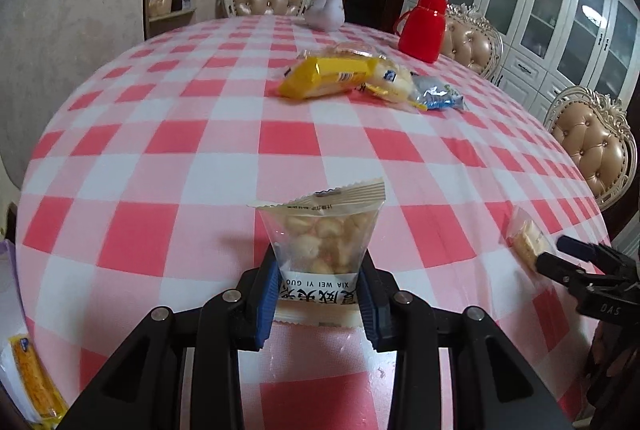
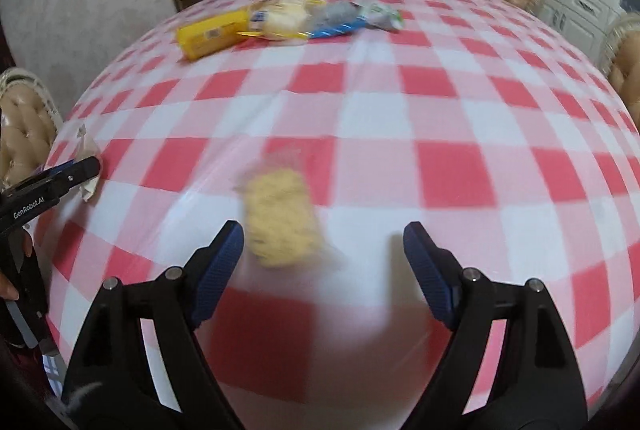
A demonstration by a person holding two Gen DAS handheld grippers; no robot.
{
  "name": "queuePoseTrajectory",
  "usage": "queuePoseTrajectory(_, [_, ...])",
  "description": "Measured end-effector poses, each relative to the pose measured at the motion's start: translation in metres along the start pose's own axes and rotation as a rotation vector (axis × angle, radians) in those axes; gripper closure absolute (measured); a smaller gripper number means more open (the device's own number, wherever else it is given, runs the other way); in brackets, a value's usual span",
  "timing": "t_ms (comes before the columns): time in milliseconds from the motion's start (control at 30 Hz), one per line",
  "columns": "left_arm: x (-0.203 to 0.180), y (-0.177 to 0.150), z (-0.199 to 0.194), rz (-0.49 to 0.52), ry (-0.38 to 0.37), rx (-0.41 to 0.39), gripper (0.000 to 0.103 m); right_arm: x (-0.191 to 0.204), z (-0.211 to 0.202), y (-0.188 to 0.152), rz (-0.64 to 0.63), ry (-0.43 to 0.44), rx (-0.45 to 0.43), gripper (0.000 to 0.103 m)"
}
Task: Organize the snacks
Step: 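Carry both packets to the white box and open both tools to drop them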
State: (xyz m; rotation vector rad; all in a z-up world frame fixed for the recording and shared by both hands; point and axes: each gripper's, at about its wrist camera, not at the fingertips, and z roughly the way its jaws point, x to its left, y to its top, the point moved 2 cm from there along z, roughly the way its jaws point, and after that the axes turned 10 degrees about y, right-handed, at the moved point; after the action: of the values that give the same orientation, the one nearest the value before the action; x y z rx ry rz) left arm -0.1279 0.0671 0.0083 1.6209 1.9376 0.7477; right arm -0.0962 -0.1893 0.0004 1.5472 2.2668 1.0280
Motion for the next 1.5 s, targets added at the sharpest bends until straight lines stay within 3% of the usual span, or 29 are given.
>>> queuePoseTrajectory(33, [0.0, -0.001, -0.003, 0.006, 0.004, -0.004, 0.067, 0.007, 0.005, 0.003, -0.03, -0.002, 0.007, 0.02])
queuePoseTrajectory(67, [0.001, -0.001, -0.005, 0.012, 0.006, -0.006, 0.067, 0.013, 0.013, 0.004, -0.053, -0.028, 0.039, 0.029])
queuePoseTrajectory(133, [0.004, -0.004, -0.009, 0.021, 0.02, -0.011, 0.067, 0.02, 0.018, 0.004, -0.077, -0.045, 0.054, 0.057])
queuePoseTrajectory(167, [0.007, -0.005, -0.012, 0.023, 0.031, -0.014, 0.067, 0.021, 0.017, 0.003, -0.076, -0.029, 0.054, 0.064])
queuePoseTrajectory(267, [0.019, -0.007, -0.018, 0.011, 0.055, -0.016, 0.067, 0.025, 0.012, 0.001, -0.089, -0.049, 0.035, 0.064])
queuePoseTrajectory(367, [0.032, -0.01, -0.026, 0.002, 0.084, -0.025, 0.067, 0.043, 0.004, 0.004, -0.102, -0.002, 0.005, 0.064])
queuePoseTrajectory(633, [0.074, -0.029, -0.048, -0.032, 0.164, -0.025, 0.067, 0.14, 0.009, 0.014, -0.266, 0.158, -0.009, 0.064])
queuePoseTrajectory(1067, [0.186, -0.077, -0.087, -0.178, 0.333, 0.004, 0.067, 0.305, 0.035, -0.015, -0.535, 0.406, 0.059, 0.064])
queuePoseTrajectory(1500, [0.276, -0.117, -0.112, -0.301, 0.5, 0.05, 0.067, 0.409, 0.053, -0.078, -0.743, 0.551, 0.197, 0.064])
